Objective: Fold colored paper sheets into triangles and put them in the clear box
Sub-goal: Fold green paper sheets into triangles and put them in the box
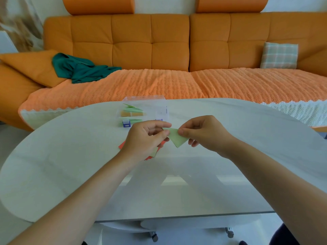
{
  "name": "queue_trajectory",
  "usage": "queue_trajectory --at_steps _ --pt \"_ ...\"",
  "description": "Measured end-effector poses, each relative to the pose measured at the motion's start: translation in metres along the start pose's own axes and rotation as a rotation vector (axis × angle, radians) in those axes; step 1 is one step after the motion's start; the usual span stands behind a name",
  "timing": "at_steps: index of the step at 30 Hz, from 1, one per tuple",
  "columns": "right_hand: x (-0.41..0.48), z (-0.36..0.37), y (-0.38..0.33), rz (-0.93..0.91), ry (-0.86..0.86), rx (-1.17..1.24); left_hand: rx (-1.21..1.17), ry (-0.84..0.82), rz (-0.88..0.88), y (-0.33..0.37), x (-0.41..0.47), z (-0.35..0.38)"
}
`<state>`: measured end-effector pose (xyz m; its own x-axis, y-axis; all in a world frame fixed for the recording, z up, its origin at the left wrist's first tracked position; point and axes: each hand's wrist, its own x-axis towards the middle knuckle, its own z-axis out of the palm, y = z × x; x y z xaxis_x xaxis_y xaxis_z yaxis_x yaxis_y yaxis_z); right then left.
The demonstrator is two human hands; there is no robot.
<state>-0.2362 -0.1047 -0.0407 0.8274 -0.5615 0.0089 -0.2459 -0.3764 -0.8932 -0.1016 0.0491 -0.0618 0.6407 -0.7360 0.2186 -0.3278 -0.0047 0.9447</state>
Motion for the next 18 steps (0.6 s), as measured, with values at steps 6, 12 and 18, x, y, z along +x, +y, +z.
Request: queue_trajectory --at_steps 6,12,18 --pt "0.001 -0.001 0.003 0.027 -0.055 -0.048 0.064 -0.011 -0.063 -0.002 0.001 0.001" --pt "0.008 0.004 0.019 0.085 -0.094 -0.239 0.315 -0.112 -0.042 -0.017 0.002 0.006" --pt "0.013 0.016 0.029 0.082 -0.158 -0.523 0.688 -0.211 0.023 -0.027 0.004 0.011"
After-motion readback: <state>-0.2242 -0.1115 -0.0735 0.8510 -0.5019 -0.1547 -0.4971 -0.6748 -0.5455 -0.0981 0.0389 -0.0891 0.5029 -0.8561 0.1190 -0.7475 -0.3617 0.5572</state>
